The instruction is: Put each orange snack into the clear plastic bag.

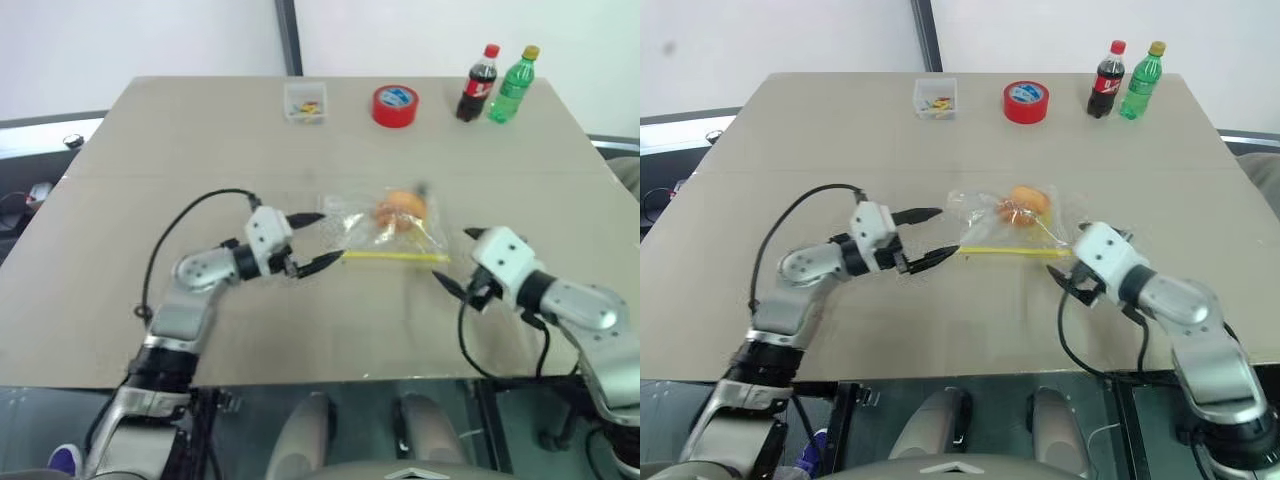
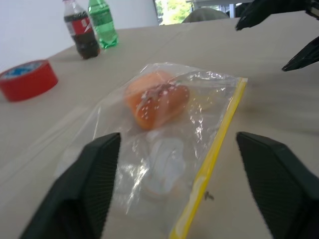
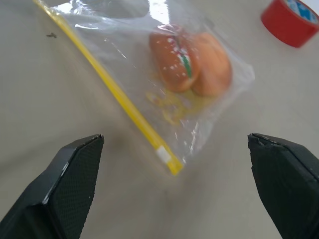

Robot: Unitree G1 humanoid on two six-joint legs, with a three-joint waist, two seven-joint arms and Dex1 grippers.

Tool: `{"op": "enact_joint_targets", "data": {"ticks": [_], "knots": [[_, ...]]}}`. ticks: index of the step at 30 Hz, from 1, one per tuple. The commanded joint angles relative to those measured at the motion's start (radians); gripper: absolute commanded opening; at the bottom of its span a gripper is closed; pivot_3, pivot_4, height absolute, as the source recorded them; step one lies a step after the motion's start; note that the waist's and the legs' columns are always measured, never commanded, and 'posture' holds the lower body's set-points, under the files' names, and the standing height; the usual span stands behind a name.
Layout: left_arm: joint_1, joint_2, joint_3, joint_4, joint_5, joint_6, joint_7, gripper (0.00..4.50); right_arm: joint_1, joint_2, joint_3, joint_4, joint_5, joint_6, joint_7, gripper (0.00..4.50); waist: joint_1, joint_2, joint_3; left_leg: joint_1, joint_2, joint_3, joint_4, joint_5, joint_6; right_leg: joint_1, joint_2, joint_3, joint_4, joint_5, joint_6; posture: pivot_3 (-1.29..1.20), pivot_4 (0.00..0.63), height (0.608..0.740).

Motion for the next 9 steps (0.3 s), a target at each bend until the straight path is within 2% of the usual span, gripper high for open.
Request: {"op": "enact_joint_targets", "data": {"ticks": [1, 6, 9], "knots": [[0.062, 0.061, 0.092, -0.102, -0.091, 0.096, -0.020, 4.39, 0.081, -0.023, -0.156, -0.068, 0.103, -0.028, 0.052, 4.50, 0.000, 0.000, 0.000, 0.000, 0.000, 0.000, 0.000, 0.000, 0.000, 0.000, 0.000, 0.000, 0.000, 0.000, 0.000, 0.00, 0.150, 0.740], [0.141, 0.143, 0.186, -0.122, -0.156, 0.175, -0.065, 4.39, 0.168, -0.045, -0.283, -0.082, 0.196, -0.035, 0.081, 4.50, 0.002, 0.000, 0.000, 0.001, 0.001, 0.001, 0.000, 0.000, 0.000, 0.001, 0.000, 0.000, -0.001, 0.000, 0.000, 0.00, 0.150, 0.740], [0.174, 0.183, 0.204, -0.128, -0.167, 0.205, -0.099, 4.39, 0.187, -0.064, -0.307, -0.074, 0.222, -0.039, 0.088, 4.50, 0.002, 0.000, 0.000, 0.011, 0.002, 0.002, -0.003, -0.001, 0.001, 0.011, 0.000, 0.001, -0.002, 0.000, 0.000, 0.00, 0.150, 0.740]]}}
